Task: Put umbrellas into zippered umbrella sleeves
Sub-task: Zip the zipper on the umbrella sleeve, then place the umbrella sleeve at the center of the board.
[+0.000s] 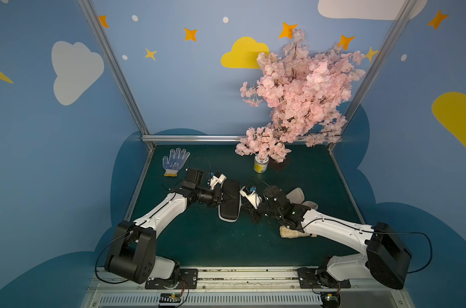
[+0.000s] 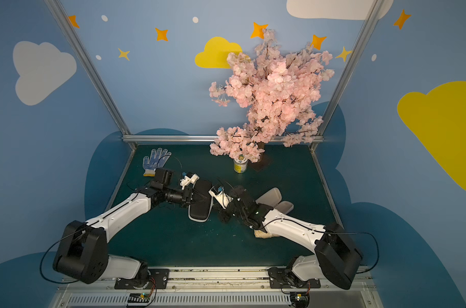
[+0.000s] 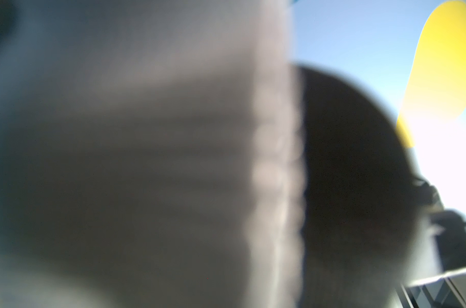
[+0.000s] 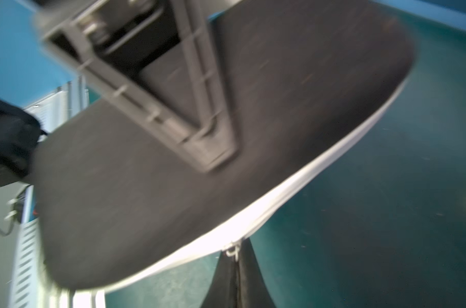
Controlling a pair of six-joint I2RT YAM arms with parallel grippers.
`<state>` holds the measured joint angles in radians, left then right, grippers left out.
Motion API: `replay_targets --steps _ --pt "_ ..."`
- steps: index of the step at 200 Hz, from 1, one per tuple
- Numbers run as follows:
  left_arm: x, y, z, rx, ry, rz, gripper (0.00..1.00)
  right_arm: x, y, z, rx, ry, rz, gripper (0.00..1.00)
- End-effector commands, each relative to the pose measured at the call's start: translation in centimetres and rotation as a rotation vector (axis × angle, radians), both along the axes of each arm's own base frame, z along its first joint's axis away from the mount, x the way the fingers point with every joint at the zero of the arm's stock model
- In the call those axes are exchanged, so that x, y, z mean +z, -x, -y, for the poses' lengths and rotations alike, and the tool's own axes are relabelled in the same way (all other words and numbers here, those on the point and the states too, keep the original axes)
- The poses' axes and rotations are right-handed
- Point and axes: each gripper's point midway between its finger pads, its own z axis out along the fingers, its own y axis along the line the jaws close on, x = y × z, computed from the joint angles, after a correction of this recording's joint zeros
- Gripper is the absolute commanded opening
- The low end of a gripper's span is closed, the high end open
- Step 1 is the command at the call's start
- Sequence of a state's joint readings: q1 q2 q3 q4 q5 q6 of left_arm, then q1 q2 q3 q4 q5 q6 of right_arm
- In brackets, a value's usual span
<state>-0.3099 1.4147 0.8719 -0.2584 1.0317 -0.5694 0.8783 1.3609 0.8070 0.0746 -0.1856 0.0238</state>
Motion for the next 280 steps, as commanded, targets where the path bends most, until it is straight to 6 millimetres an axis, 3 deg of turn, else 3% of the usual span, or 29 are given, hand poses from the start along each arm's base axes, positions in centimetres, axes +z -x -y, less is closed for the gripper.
replay_targets --steps 1,70,97,116,147,161,175,236,268,280 --pt "0.1 2.5 0.8 -0.107 0.041 -0.030 0.03 0.5 -3.7 2.3 -0.132 0.084 0.063 0.00" --pt "-2.3 6.4 3.3 -0.295 -0.043 -0.030 0.03 1.7 -7.9 3.8 -0.162 0.196 0.242 0.00" --pt "-4.4 6.9 3.4 -0.324 -0.133 -0.061 0.03 1.6 -9.1 4.3 -0.161 0.245 0.255 0.00" --pt "-6.0 4.8 2.6 -0.260 -0.216 -0.075 0.07 0.0 -7.5 4.9 -0.167 0.235 0.146 0.00" --pt "-6.2 0.2 2.5 -0.147 -0.165 -0.084 0.41 -2.9 -3.3 4.6 -0.108 0.144 -0.026 0.00" --pt "-6.6 -0.9 2.9 -0.146 -0.158 -0.100 0.51 -4.3 -2.4 5.0 -0.117 0.169 -0.083 0.00" --pt "-7.3 -1.6 2.8 -0.139 -0.167 -0.123 0.54 -5.4 -2.0 5.4 -0.131 0.203 -0.128 0.00" --pt "-10.0 -6.4 -2.3 0.110 -0.254 -0.193 0.62 -9.3 -0.7 3.8 -0.109 0.252 -0.384 0.00" --pt "-12.1 -7.8 -8.1 0.348 -0.392 -0.245 0.62 -10.3 0.1 2.2 -0.106 0.275 -0.488 0.00" --pt "-11.9 -7.6 -9.6 0.409 -0.417 -0.249 0.62 -10.4 0.7 1.3 -0.107 0.263 -0.520 0.00"
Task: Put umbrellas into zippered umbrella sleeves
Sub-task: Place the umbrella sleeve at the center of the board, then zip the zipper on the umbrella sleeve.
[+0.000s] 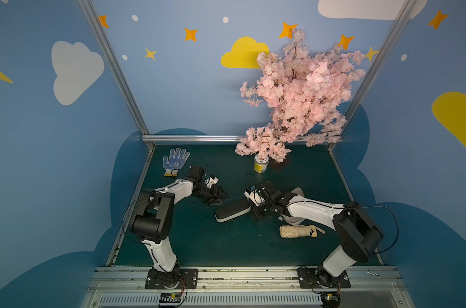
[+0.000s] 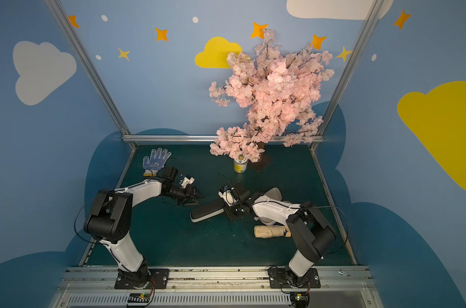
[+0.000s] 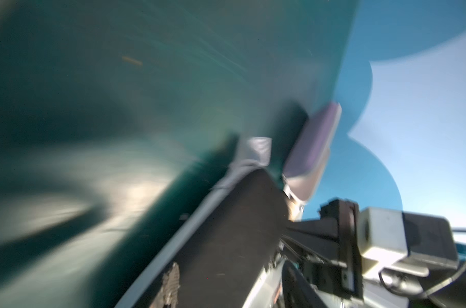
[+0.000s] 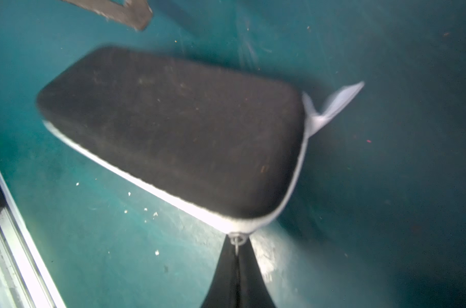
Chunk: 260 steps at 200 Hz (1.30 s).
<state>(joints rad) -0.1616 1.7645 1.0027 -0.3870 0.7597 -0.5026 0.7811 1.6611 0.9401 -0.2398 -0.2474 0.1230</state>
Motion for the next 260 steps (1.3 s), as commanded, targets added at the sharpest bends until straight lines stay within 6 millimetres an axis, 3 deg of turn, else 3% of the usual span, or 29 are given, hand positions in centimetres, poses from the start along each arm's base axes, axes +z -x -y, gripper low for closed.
replay_targets --steps 1,18,48,81,108,140,177,199,228,260 --pt "-0.4 -0.1 -3.7 0.155 -0.116 -0.015 0.62 0.7 1.6 -2.0 -0.010 -0.041 -0.096 0.00" --pt "1.1 1.4 -4.1 0.173 -0.158 0.005 0.62 0.8 2.3 -3.6 -0.043 -0.073 -0.134 0.00" --pt "2.2 6.0 -4.4 0.197 -0.204 0.004 0.64 0.5 2.8 -6.7 -0.167 -0.135 -0.212 0.00" --pt "2.3 9.5 -4.3 0.214 -0.191 -0.010 0.67 -0.1 2.8 -10.1 -0.284 -0.211 -0.278 0.00" --pt "1.1 11.0 -3.1 0.199 -0.193 -0.043 0.68 0.2 3.3 -11.3 -0.305 -0.220 -0.252 0.00" --pt "-0.5 10.2 -1.1 0.221 -0.151 -0.049 0.76 0.6 4.0 -11.6 -0.326 -0.253 -0.248 0.00" --pt "-0.7 6.6 -1.1 0.335 -0.130 0.048 0.78 0.4 4.8 -11.2 -0.344 -0.268 -0.268 0.00" --pt "-2.5 5.4 -1.1 0.386 -0.124 0.036 0.76 0.5 5.1 -11.1 -0.349 -0.290 -0.289 0.00" --pt "-4.7 5.1 -0.8 0.398 -0.119 -0.012 0.74 1.7 5.7 -11.6 -0.323 -0.331 -0.320 0.00" --pt "-4.0 4.8 -1.5 0.427 -0.146 0.024 0.77 3.7 6.4 -12.8 -0.283 -0.400 -0.374 0.00"
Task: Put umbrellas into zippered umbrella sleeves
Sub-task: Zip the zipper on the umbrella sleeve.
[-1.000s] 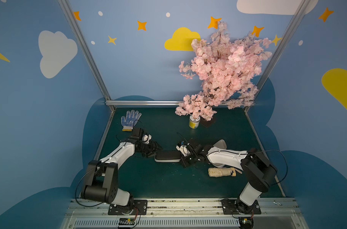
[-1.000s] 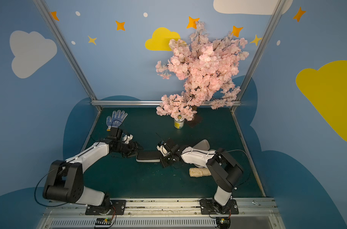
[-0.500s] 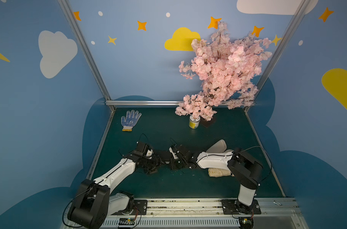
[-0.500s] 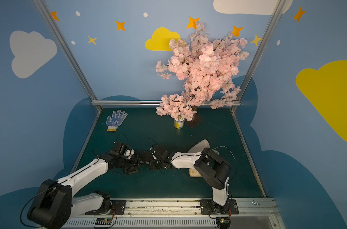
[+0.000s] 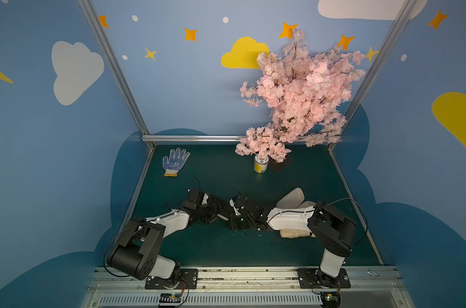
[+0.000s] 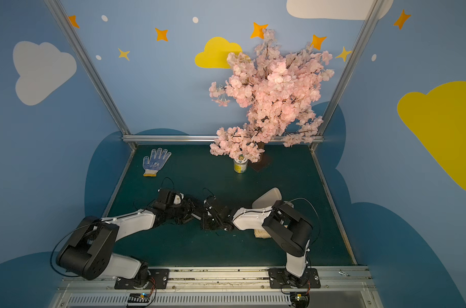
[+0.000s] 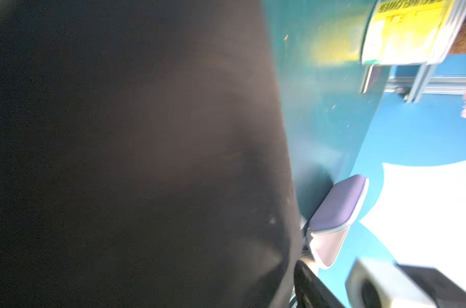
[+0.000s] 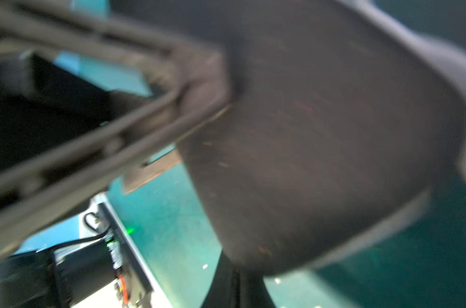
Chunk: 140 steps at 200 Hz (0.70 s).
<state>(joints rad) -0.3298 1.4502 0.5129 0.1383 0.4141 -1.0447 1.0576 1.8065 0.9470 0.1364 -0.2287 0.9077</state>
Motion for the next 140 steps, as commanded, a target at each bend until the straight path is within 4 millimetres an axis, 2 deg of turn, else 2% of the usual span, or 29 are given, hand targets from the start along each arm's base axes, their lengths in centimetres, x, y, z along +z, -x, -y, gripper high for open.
replay_targets --steps 1,25,47,69,108,122,140 --pt "-1.0 0.2 -1.5 0.061 -0.066 -0.011 0.77 3.9 0.6 -1.8 0.037 -0.140 -0.009 0.00" --pt "-0.3 0.1 -1.9 0.097 -0.060 0.034 0.77 4.8 0.8 -2.6 0.049 -0.184 -0.033 0.00" --pt "-0.6 -0.3 -1.7 0.139 -0.008 0.062 0.72 4.3 0.8 -2.7 0.051 -0.170 -0.048 0.00" --pt "-0.9 -0.6 -1.4 0.155 0.029 0.065 0.60 3.5 1.0 -2.5 0.045 -0.161 -0.080 0.00" --pt "-0.9 -1.4 -2.0 0.224 0.046 0.062 0.25 2.7 1.4 -1.2 0.033 -0.129 -0.109 0.00" --pt "-0.6 -1.7 -2.5 0.245 0.045 0.063 0.18 2.4 1.5 -0.3 0.028 -0.114 -0.118 0.00" --pt "0.0 -2.2 -3.2 0.261 0.034 0.076 0.13 2.2 1.5 1.2 0.022 -0.094 -0.122 0.00"
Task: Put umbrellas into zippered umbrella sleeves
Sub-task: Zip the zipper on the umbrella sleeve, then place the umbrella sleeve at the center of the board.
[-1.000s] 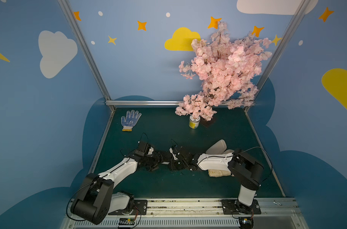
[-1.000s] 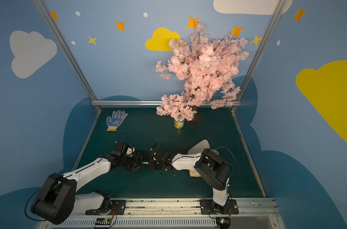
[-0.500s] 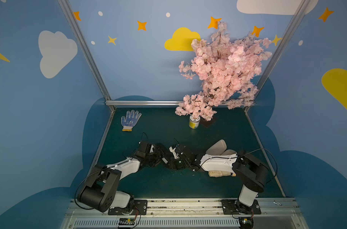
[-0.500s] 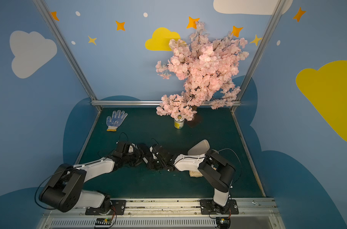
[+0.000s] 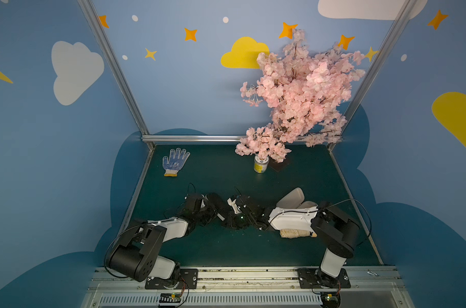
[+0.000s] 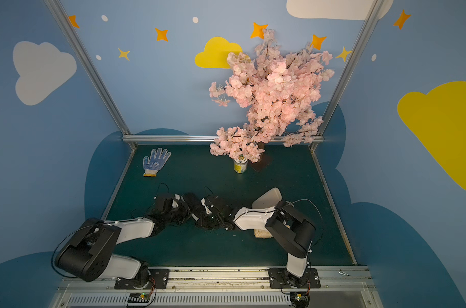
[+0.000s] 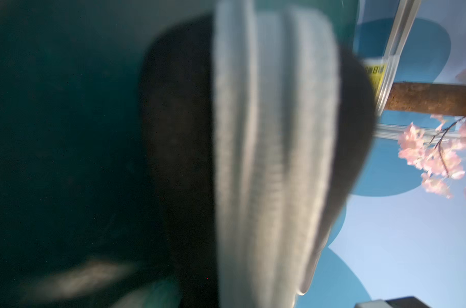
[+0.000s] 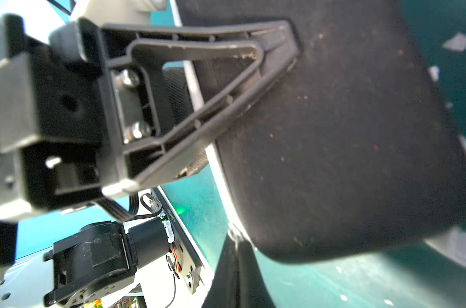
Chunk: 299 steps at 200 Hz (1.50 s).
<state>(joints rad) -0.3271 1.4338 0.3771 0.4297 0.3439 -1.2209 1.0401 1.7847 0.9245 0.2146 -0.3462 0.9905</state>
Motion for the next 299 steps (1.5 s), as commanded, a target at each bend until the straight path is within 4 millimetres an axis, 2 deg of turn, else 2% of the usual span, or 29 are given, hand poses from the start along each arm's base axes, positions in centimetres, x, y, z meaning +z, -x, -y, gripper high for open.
replay_targets --steps 1,26,38,61,102,126,142,153,168,185,216,232,251,272,299 --pt "0.0 -1.2 -2.4 0.098 -0.050 0.001 0.13 0.2 0.7 2.1 0.012 0.021 -0.026 0.00" --pt "0.8 -1.8 -3.3 0.108 -0.058 0.000 0.07 -0.3 0.5 4.8 0.033 0.103 -0.010 0.00" --pt "1.4 -2.0 -2.9 0.076 -0.034 0.004 0.03 -0.9 -0.1 6.2 0.029 0.142 -0.005 0.00" --pt "3.2 -2.0 -1.5 0.003 0.042 0.023 0.03 -2.1 -2.1 8.4 -0.001 0.186 -0.009 0.00" --pt "6.1 -1.7 -0.4 -0.054 0.139 0.049 0.03 -1.8 -3.9 8.8 -0.014 0.209 0.033 0.00" --pt "7.5 -1.0 0.7 -0.142 0.191 0.043 0.03 -2.1 -6.0 9.7 -0.068 0.236 0.084 0.00" --pt "7.9 -0.4 1.5 -0.208 0.228 0.039 0.03 -1.5 -7.2 9.4 -0.070 0.238 0.122 0.00" --pt "7.4 0.0 1.5 -0.240 0.205 0.029 0.03 -0.6 -7.4 9.1 -0.062 0.223 0.139 0.00" --pt "6.2 0.2 1.0 -0.277 0.150 0.000 0.03 0.5 -6.9 9.2 -0.037 0.200 0.153 0.26" --pt "4.9 -0.3 0.8 -0.309 0.134 -0.001 0.04 1.3 -6.1 10.4 -0.009 0.222 0.176 0.38" --pt "3.6 -1.0 2.4 -0.420 0.145 0.023 0.06 1.3 -5.8 13.5 -0.027 0.304 0.166 0.42" --pt "3.3 -0.8 3.0 -0.463 0.123 0.026 0.08 1.0 -5.8 13.5 -0.019 0.298 0.147 0.42" --pt "2.6 -0.4 2.6 -0.481 0.075 -0.005 0.12 0.8 -6.2 12.6 -0.021 0.274 0.122 0.42" --pt "0.6 0.5 0.8 -0.465 -0.068 -0.106 0.24 0.6 -7.0 11.0 -0.026 0.248 0.093 0.45" --pt "-0.4 1.1 -1.9 -0.409 -0.183 -0.210 0.51 0.1 -8.1 8.6 -0.020 0.250 0.066 0.52"
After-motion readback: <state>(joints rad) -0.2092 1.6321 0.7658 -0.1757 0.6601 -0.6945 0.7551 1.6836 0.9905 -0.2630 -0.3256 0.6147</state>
